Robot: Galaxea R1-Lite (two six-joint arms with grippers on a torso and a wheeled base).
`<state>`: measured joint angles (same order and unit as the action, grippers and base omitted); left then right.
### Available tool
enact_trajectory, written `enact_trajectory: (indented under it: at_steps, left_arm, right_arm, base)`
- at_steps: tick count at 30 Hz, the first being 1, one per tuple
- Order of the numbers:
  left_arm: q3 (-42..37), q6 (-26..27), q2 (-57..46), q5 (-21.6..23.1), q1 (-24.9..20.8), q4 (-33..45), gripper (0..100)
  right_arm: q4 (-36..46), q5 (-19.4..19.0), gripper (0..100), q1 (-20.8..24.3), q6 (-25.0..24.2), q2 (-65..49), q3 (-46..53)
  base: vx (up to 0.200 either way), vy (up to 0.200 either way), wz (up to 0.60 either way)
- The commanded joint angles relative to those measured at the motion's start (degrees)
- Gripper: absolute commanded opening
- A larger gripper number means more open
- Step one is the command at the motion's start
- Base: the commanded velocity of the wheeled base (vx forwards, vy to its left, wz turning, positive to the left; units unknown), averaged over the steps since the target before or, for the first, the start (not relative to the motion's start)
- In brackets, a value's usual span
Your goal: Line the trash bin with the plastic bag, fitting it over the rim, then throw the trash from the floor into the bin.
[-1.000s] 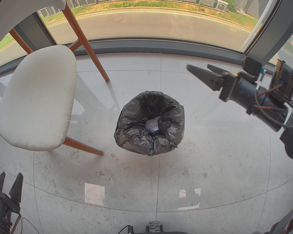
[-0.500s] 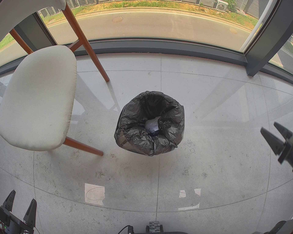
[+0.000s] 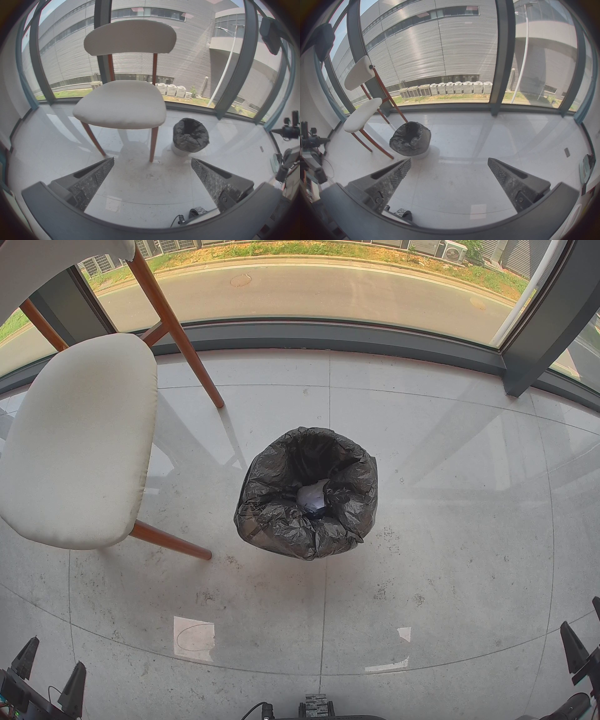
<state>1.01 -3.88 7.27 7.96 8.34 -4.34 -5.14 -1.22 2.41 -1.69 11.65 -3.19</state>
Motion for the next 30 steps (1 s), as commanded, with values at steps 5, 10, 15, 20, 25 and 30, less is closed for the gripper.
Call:
enact_trajectory:
  at_steps: [5, 10, 15, 20, 25, 30]
  left_arm:
    - [-0.7, 6.2, -1.5, 8.0, -1.0, 1.7, 100]
    - [-0.2, 11.3, -2.0, 12.4, -5.0, 3.2, 100]
    - [-0.4, 8.7, -6.7, 11.7, -7.7, 2.9, 100]
    - [-1.0, 3.5, -6.9, -7.4, -7.8, 0.2, 100]
    - [-1.0, 3.5, -7.0, -8.8, -8.0, 4.0, 100]
    - [-0.9, 6.3, -6.9, -4.4, -7.8, 4.8, 100]
  right_arm:
    - [5.1, 1.6, 100, -2.2, 1.5, -10.9, 3.2]
    - [5.2, 1.7, 100, -2.2, 1.3, -10.9, 3.2]
    - [5.1, 1.7, 100, -2.2, 1.3, -11.0, 3.2]
    - [5.1, 2.0, 100, -2.2, 0.8, -11.0, 3.2]
    - [5.1, 2.4, 100, -2.2, 1.2, -11.0, 3.2]
    - [5.2, 1.7, 100, -2.2, 1.5, -11.0, 3.2]
  base:
    - [0.0, 0.0, 0.0]
    - [0.0, 0.0, 0.0]
    - [0.0, 0.0, 0.0]
    - [0.0, 0.0, 0.0]
    - [0.0, 0.0, 0.0]
    - [0.0, 0.0, 0.0]
